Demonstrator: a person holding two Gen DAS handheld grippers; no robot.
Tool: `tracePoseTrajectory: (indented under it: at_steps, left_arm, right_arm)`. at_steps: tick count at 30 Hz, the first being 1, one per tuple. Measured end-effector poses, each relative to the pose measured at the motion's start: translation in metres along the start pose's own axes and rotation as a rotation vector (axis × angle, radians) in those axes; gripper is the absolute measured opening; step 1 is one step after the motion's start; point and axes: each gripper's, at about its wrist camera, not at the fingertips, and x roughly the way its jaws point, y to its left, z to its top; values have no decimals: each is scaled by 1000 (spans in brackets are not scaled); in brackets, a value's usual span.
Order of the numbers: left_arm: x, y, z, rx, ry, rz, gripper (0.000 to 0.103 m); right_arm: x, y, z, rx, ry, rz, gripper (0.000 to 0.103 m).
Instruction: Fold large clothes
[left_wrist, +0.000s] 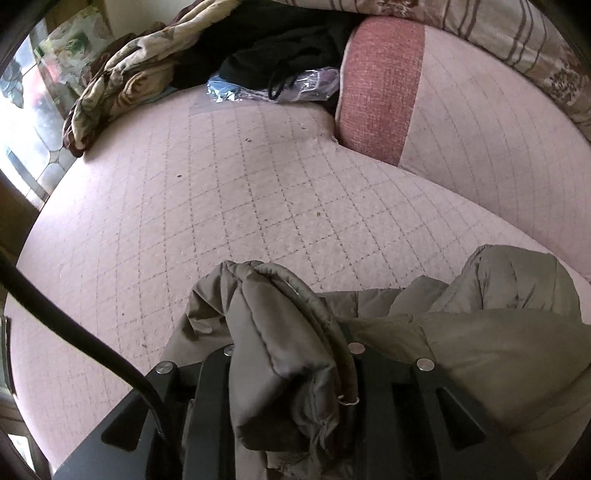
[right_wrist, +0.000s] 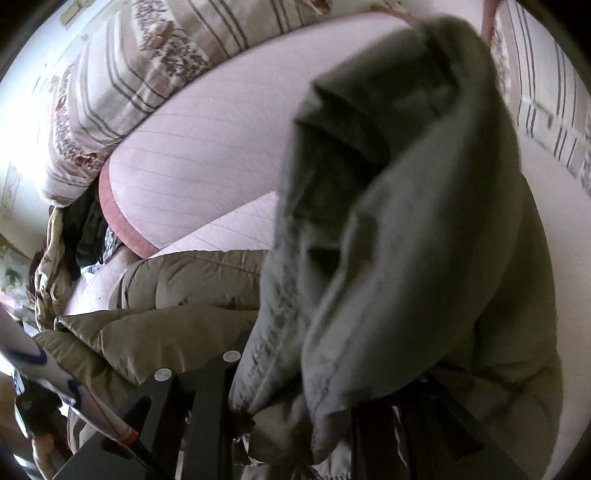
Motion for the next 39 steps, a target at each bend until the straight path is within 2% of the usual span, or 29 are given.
tracePoseTrajectory:
  at_steps: [2, 4, 5, 7, 8, 9, 10, 12, 14, 18, 21, 25, 28, 29, 30, 33, 35, 39]
  left_arm:
    - [-8, 6, 2, 7, 16, -40, 24]
    - [-23, 20, 4, -17, 21, -117, 30]
    - [-34, 30, 5, -38, 17, -174, 36]
    - [-53, 48, 5, -79, 7, -278, 47]
    - [-65, 60, 5, -110, 4, -332, 57]
    - [-72, 66, 4, -128, 3, -357, 70]
    - [-86, 77, 2, -159, -17, -383, 74]
    - [-108, 88, -1, -178, -56, -401, 76]
    - [-126, 92, -6, -156, -66, -420, 76]
    - [-161, 105, -34, -130, -113, -407, 78]
    - [-173, 114, -74, -111, -135, -347, 78]
    - [-166, 118, -136, -61, -153, -254, 78]
    - [-152, 119, -164, -44, -152, -227, 78]
    - [-147, 119, -169, -43, -152, -231, 78]
    - [-144, 119, -173, -42, -152, -235, 78]
    - [-131, 121, -178, -42, -173, -220, 78]
    - [-124, 125, -179, -39, -194, -199, 78]
    - [-112, 130, -177, -7, -204, -174, 78]
  right_arm:
    - [-4, 0, 2, 5, 10, 3, 22]
    - [-15, 4, 3, -1, 3, 16, 27]
    - [-27, 6, 4, -5, -14, 34, 32]
    - [-43, 8, 7, -7, -33, 69, 42]
    - [-55, 10, 7, -5, -50, 99, 54]
    - [-62, 13, 6, -5, -61, 107, 64]
    - [-73, 17, 5, -10, -81, 110, 70]
    - [-89, 23, 2, -15, -118, 89, 80]
    - [-109, 32, -2, -37, -163, 71, 87]
    - [-142, 54, -14, -121, -214, 17, 87]
    - [-152, 74, -27, -204, -211, -24, 87]
    - [-144, 103, -48, -309, -186, -55, 84]
    - [-118, 134, -62, -374, -162, -88, 66]
    - [-105, 148, -65, -401, -145, -88, 55]
    - [-95, 157, -66, -416, -135, -83, 51]
    - [-58, 187, -70, -464, -125, -83, 51]
    - [-24, 199, -62, -459, -122, -131, 51]
    - [36, 189, -45, -376, -104, -214, 51]
